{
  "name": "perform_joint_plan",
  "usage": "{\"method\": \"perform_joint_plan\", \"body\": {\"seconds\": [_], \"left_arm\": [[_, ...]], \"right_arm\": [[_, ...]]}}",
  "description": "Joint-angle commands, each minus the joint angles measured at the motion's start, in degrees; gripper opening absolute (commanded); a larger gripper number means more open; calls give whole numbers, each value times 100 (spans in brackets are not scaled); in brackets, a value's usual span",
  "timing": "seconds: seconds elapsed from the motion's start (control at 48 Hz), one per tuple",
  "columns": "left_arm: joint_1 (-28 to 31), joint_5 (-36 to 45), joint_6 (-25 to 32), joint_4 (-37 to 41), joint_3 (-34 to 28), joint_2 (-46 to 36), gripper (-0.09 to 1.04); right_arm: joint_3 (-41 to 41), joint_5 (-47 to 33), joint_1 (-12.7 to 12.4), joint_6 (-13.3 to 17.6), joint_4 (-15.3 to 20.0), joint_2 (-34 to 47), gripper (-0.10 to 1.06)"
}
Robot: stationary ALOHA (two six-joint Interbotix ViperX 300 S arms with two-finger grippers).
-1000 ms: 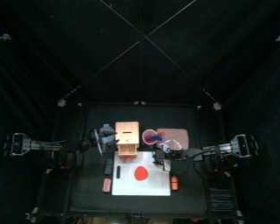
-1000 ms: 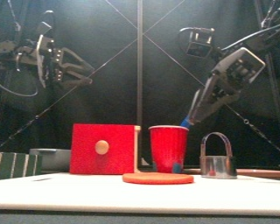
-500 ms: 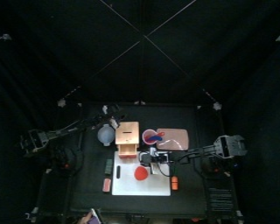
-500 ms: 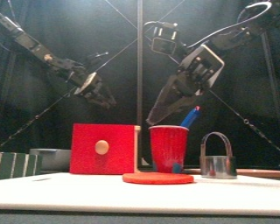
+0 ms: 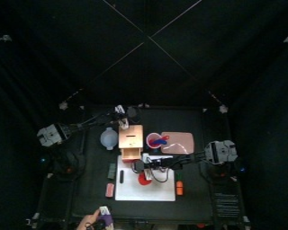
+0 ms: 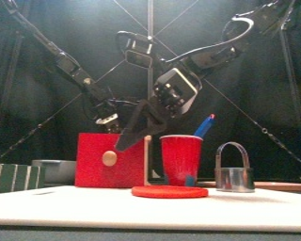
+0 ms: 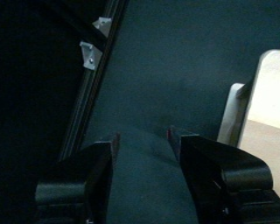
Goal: Get the cutter from the drawer then cut the dough then place the extra dough in the bowl
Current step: Shut the drawer
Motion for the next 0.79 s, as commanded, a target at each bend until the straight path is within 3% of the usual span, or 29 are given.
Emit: {"method": "perform_joint_plan", "body": {"seconds": [0.021,0.417,0.792], "left_arm": [[-18,-105,123,88,-79,-26,85],[-202,-308,202,176,-9,70,85],[-246,-457,202,176,-35,132,85]], "right_arm": [[-316,62,-9,0,-62,53,18],[-747,378,-237,18,-483,334,18],[-976,378,-773,18,-756,431,18]]}}
